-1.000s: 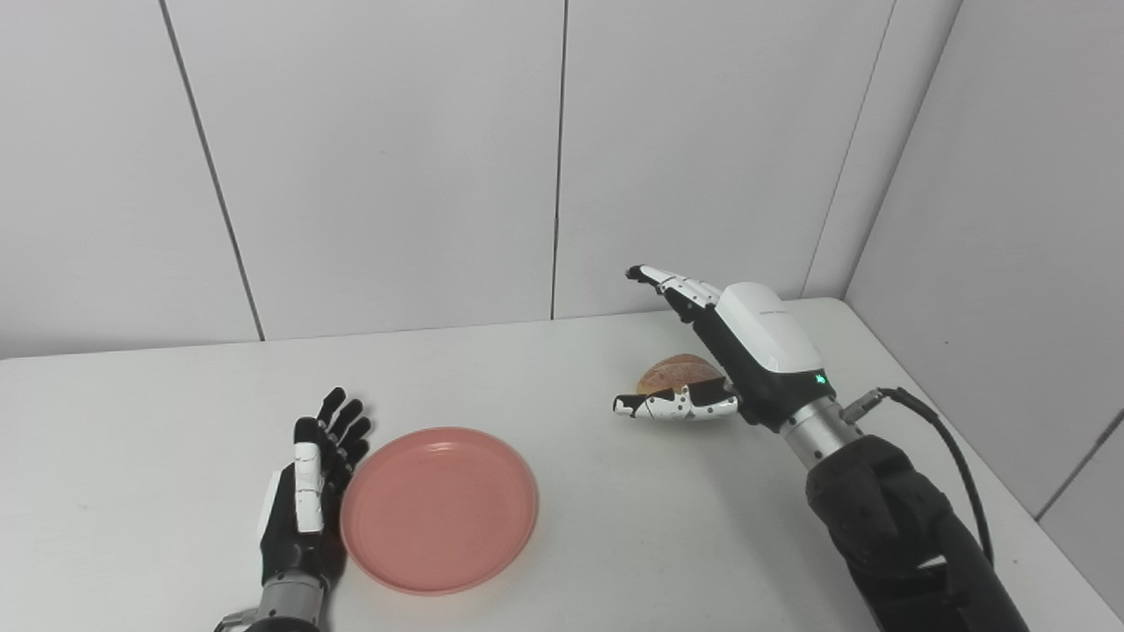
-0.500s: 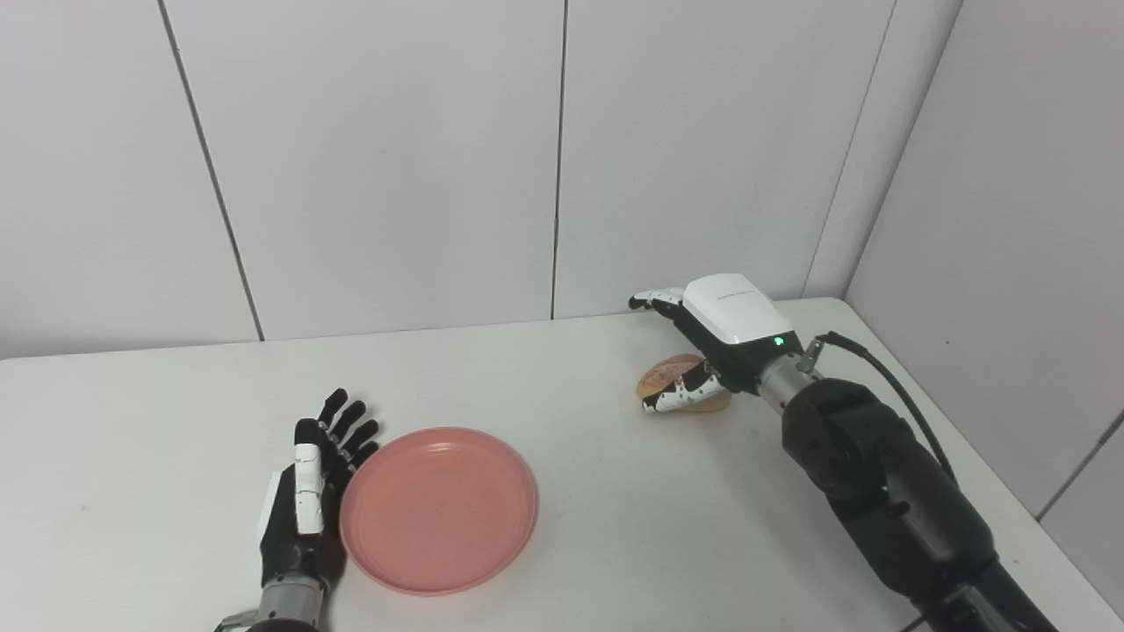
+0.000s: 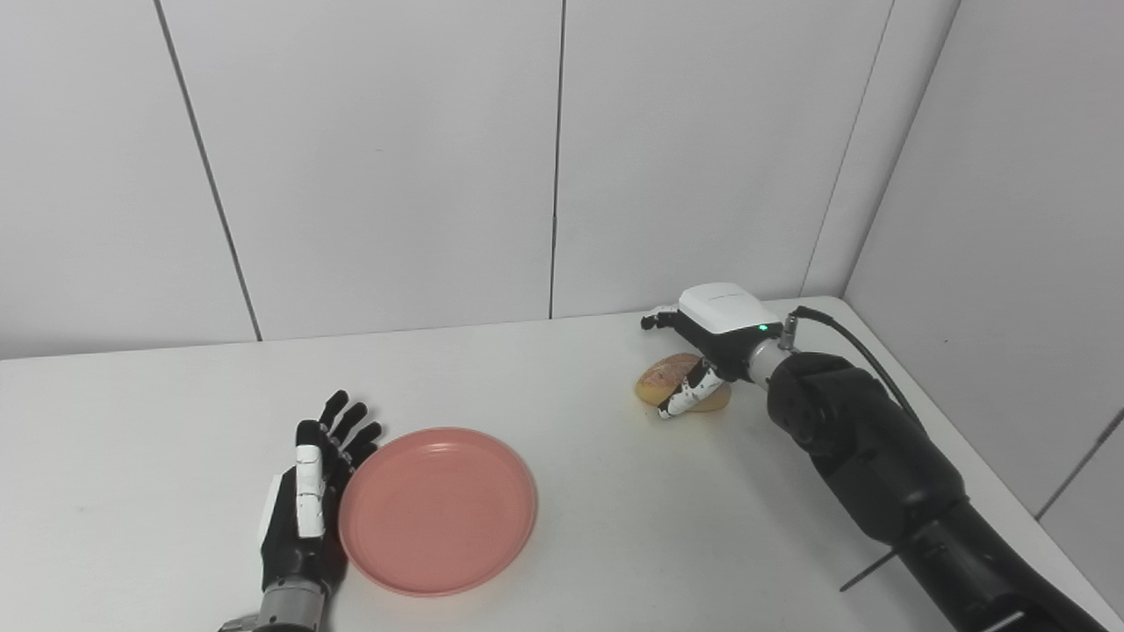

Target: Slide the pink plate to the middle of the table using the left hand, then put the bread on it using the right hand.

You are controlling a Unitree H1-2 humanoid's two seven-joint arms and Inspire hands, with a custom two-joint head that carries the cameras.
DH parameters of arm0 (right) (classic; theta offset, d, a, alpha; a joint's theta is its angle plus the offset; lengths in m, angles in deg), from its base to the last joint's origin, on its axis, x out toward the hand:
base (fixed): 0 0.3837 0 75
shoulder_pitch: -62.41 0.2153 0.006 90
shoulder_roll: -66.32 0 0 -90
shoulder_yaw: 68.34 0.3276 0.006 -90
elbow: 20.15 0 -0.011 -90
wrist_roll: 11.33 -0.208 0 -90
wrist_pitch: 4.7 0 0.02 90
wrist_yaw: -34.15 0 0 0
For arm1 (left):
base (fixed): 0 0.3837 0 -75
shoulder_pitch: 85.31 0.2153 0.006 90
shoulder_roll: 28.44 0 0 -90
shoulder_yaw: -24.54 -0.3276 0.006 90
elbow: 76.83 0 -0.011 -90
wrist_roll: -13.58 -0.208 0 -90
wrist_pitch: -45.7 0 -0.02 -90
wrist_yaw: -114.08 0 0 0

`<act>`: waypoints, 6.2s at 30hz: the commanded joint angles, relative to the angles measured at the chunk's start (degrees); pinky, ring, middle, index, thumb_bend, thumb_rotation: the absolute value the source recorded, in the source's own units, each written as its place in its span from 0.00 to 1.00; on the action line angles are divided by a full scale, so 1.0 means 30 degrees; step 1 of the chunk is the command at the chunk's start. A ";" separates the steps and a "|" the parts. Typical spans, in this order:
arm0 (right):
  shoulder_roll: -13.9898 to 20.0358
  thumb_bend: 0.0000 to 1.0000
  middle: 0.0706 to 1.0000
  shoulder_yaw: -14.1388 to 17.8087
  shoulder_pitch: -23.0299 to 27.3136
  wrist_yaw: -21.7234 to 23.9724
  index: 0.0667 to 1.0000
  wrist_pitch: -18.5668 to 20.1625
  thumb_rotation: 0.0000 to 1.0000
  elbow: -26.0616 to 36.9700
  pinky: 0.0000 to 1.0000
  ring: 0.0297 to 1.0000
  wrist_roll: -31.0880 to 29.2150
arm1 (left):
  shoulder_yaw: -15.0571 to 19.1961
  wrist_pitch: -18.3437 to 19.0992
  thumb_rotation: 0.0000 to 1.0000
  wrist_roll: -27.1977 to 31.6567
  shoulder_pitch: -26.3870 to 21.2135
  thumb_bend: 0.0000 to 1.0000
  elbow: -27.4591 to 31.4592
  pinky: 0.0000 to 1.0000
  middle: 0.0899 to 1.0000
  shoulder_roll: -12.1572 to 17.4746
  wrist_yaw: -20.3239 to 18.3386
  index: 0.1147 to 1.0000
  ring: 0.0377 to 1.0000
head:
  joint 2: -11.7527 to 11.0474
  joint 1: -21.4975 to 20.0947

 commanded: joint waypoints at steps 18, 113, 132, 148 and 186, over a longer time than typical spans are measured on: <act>0.0348 1.00 0.79 -0.0675 0.2312 -0.0229 0.74 0.0241 0.15 -0.3352 0.62 0.76 -0.1469 | -0.0271 0.0152 1.00 -0.0235 0.0919 0.76 -0.0276 0.88 0.90 -0.0316 -0.0118 0.89 0.85 | 0.0206 0.0332; -0.0842 0.51 0.40 -0.0291 0.0332 0.4592 0.49 -0.3084 0.00 0.9793 0.25 0.34 -0.7415 | -0.1797 0.3178 1.00 -0.3481 0.1742 0.79 0.3597 0.73 0.85 -0.2357 0.1708 0.91 0.78 | 0.3514 0.6528; -0.1147 0.52 0.42 -0.2164 0.0390 0.6057 0.49 -0.4261 0.00 0.7568 0.28 0.36 -0.7423 | -0.1894 0.3296 1.00 -0.3578 0.1600 0.77 0.3525 0.73 0.84 -0.2607 0.1984 0.91 0.77 | 0.3195 0.6789; -0.1654 0.52 0.44 -0.3743 0.0631 0.6147 0.49 -0.5086 0.00 0.7169 0.30 0.37 -0.6801 | -0.1874 0.3305 1.00 -0.3849 0.1526 0.77 0.3383 0.71 0.84 -0.2873 0.2294 0.90 0.76 | 0.3292 0.7319; -0.2145 1.00 0.76 -0.4243 -0.0550 0.6070 0.64 -0.5214 0.32 0.8387 0.75 0.78 -0.2191 | -0.1662 0.3787 1.00 -0.3226 0.1719 0.75 0.3921 0.72 0.84 -0.2542 0.1601 0.91 0.77 | 0.3418 0.6499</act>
